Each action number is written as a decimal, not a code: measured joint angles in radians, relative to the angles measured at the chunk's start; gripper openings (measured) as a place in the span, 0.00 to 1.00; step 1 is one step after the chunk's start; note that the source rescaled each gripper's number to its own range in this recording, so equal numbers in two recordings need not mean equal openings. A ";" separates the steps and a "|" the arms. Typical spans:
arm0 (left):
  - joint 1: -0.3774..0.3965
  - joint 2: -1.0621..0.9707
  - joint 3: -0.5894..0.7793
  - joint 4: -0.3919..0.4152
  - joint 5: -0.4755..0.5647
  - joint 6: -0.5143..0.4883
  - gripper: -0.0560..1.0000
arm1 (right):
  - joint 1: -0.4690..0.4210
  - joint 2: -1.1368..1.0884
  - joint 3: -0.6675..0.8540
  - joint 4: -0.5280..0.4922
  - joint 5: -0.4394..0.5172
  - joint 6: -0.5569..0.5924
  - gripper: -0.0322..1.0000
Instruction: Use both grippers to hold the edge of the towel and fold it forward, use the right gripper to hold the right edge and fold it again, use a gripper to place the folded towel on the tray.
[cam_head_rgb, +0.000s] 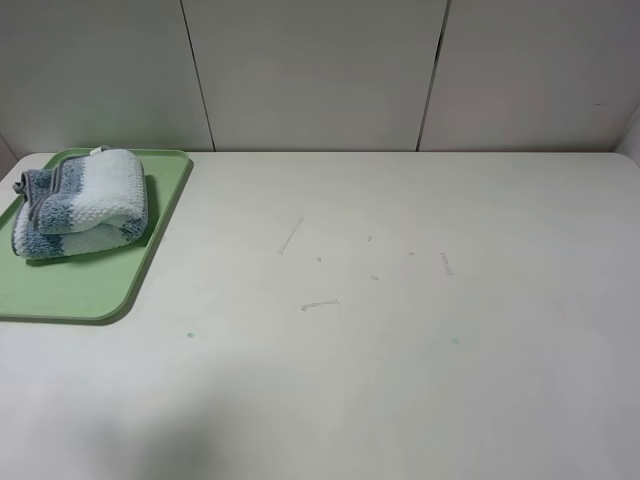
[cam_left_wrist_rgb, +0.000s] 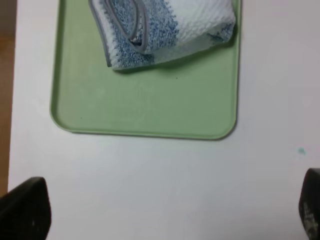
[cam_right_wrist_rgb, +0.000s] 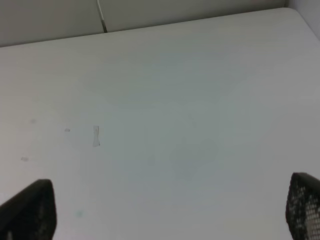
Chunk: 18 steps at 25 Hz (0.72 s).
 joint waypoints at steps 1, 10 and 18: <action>0.000 -0.053 0.022 -0.005 0.001 0.000 1.00 | 0.000 0.000 0.000 0.000 0.000 0.000 1.00; -0.017 -0.455 0.251 -0.085 0.001 0.000 1.00 | 0.000 0.000 0.000 0.000 0.000 0.000 1.00; -0.143 -0.688 0.437 -0.105 -0.003 0.000 1.00 | 0.000 0.000 0.000 0.000 0.000 0.000 1.00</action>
